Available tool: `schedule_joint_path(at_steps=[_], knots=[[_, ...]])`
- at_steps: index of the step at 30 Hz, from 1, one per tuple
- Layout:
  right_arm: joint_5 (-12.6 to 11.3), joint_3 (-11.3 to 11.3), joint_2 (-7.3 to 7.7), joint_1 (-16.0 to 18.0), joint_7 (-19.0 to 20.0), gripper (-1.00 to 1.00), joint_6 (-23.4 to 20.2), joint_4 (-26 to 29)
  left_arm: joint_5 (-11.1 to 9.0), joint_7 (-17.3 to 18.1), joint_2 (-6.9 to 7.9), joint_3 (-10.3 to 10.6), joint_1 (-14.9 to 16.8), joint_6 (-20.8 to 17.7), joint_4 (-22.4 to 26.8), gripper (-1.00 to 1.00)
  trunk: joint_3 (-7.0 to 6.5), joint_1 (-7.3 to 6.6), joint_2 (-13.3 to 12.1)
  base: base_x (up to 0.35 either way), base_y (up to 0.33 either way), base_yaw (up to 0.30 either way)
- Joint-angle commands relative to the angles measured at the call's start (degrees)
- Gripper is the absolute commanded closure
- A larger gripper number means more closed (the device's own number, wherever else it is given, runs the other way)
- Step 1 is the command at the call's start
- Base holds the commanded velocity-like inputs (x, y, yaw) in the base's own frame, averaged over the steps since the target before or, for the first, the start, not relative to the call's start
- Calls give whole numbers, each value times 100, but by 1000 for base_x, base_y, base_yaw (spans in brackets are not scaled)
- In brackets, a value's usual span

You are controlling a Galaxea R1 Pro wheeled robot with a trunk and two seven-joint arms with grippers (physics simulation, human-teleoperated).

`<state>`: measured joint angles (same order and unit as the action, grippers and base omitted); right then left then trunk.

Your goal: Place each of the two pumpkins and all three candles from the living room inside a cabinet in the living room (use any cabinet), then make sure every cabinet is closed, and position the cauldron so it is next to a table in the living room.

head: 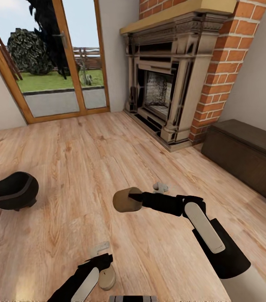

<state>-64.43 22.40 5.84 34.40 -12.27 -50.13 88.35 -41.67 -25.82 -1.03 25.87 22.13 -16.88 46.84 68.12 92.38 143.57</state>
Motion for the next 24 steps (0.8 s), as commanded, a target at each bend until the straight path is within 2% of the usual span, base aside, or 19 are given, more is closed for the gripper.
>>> schedule_joint_path(at_steps=[1, 15, 24], knots=[[-70, 7, 4, 5, -48, 100, 1, 7, -41, -46, 5, 16, 6, -10, 31, -100, 28, 1, 4, 0, 0, 0], [-70, 2, 4, 5, -30, 100, 9, -18, -34, -75, 56, 4, 167, -75, 80, -100, 338, 37, 23, 0, 0, 0], [-70, 1, 4, 5, -30, 100, 12, -31, -32, -98, 16, 13, 246, -135, 165, -100, 537, 60, 35, 0, 0, 0]])
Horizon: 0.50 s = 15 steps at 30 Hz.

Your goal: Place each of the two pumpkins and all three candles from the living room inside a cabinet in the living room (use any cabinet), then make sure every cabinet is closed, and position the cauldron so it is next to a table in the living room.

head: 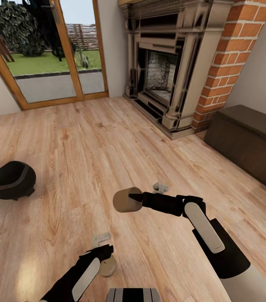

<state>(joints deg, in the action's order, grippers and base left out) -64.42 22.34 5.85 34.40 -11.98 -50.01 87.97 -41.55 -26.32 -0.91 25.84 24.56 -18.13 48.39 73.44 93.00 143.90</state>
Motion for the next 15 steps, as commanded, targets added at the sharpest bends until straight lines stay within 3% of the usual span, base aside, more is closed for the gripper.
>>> schedule_joint_path(at_steps=[1, 7, 15], knots=[[-71, 8, 4, 5, -59, 100, 0, 8, -32, -47, 11, 20, 4, -16, 40, -100, 27, 1, 4, 0, 0, 0], [-71, 8, 4, 5, -59, 100, 0, 4, 124, -58, 15, 23, 5, -28, 104, -100, 94, 9, 8, 0, 0, 0], [-71, 8, 4, 5, -59, 100, 0, 1, 157, -66, 3, 20, 5, -24, 112, -100, 249, 27, 17, 0, 0, 0]])
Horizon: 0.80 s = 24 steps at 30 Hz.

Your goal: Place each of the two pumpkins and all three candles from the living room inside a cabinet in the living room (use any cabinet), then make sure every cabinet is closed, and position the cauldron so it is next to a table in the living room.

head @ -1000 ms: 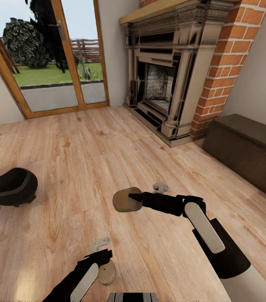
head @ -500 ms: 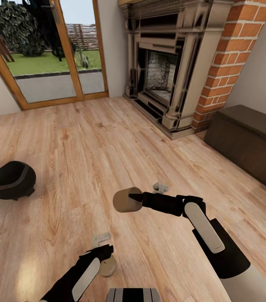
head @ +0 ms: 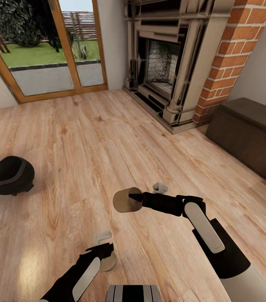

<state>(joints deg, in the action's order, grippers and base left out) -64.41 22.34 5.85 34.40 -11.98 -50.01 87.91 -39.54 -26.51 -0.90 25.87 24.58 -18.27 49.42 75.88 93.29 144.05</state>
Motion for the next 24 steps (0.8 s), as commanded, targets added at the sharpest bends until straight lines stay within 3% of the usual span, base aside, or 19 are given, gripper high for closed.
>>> schedule_joint_path(at_steps=[1, 14, 24], knots=[[-72, 8, 4, 5, -59, 100, 0, 7, -42, -50, 0, 15, 3, -12, 8, -100, 27, 1, 4, 0, 0, 0], [-72, 7, 4, 5, -59, 100, 0, -2, -37, -64, 0, 23, 2, -10, 6, -100, 315, 35, 21, 0, 0, 0], [-70, 7, 4, 5, -59, 100, 0, -11, -36, -65, -15, 31, 3, -10, 6, -100, 426, 48, 28, 0, 0, 0]])
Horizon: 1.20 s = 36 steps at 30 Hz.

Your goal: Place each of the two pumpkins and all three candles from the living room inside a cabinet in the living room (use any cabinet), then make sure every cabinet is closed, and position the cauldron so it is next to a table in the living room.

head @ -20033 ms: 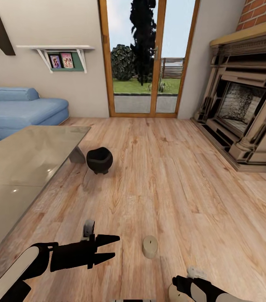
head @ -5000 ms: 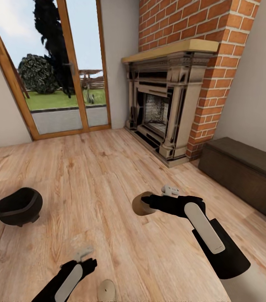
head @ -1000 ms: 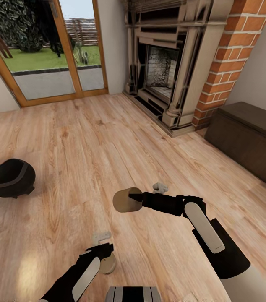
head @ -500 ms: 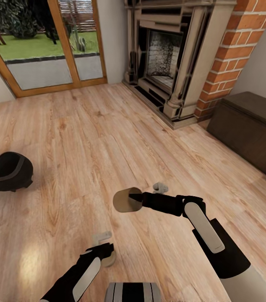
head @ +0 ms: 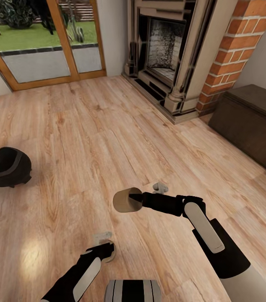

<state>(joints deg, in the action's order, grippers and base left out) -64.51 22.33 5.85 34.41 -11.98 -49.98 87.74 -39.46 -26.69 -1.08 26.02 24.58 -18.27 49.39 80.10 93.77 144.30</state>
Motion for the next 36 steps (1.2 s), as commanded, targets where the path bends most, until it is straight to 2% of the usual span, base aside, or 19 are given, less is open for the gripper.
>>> schedule_joint_path(at_steps=[1, 5, 10, 15, 36], knots=[[-61, 7, 4, 4, -59, 100, -3, 6, -44, -47, 3, 16, 3, -10, 9, -100, 4, -1, 2, 0, 0, 0], [-61, 7, 4, 4, -59, 100, -3, 6, -44, -50, 3, 17, 3, -10, 8, -100, 93, 9, 7, 0, 0, 0], [-62, 9, 4, 4, -59, 100, -3, 6, -45, -47, 3, 17, 0, -10, 5, -100, 93, 9, 7, 0, 0, 0], [-62, 5, 4, 4, -59, 100, -3, -1, -51, -47, 0, 17, 2, -10, 2, -100, 203, 22, 14, 0, 0, 0], [-62, 8, 4, 4, -59, 100, -6, 7, -62, -21, 2, 21, 3, -10, 2, -100, 203, 22, 14, 31, 4, 0]])
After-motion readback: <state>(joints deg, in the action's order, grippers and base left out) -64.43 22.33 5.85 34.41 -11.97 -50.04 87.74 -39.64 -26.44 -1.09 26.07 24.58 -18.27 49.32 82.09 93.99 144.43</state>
